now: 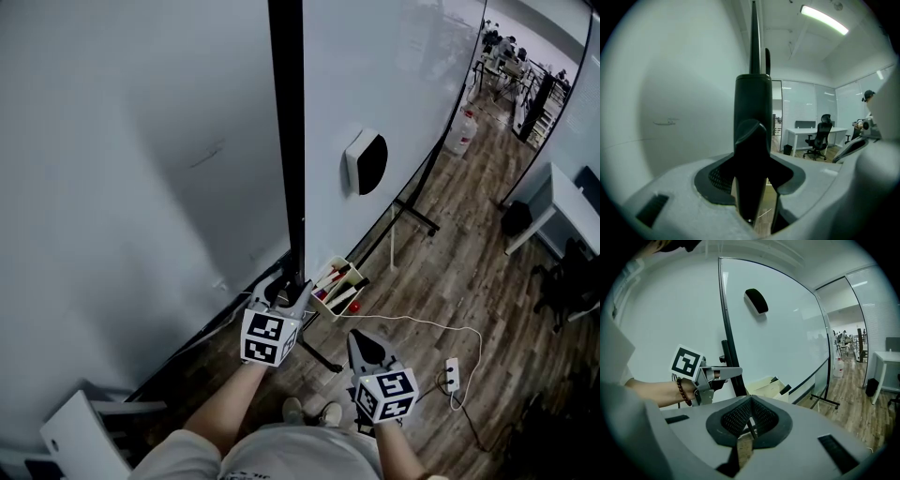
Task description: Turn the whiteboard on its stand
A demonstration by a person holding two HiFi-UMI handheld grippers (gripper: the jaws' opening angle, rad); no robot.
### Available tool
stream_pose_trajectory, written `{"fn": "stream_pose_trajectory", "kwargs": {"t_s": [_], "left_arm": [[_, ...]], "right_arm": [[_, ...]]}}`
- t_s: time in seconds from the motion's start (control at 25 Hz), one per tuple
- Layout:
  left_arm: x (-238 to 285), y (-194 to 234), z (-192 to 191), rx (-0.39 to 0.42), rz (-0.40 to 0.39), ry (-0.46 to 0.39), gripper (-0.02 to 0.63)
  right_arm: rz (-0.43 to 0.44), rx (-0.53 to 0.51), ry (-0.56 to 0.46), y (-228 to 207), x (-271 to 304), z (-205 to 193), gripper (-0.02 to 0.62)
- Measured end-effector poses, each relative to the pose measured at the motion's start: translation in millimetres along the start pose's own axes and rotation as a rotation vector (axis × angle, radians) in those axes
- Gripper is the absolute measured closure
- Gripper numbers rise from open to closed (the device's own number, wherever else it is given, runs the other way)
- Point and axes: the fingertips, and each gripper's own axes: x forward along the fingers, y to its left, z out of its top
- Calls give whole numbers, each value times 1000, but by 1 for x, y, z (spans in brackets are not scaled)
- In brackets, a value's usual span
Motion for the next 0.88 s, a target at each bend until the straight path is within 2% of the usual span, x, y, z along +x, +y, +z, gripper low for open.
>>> {"fn": "stream_pose_trajectory", "kwargs": {"t_s": [0.44, 0.88], "left_arm": [[-81, 40, -26, 1, 14, -7, 413], [-150, 50, -38, 6, 26, 2, 414]], "right_arm": [[36, -19, 8, 37, -3, -12, 589], [105, -47, 17, 67, -12, -15, 589]]}}
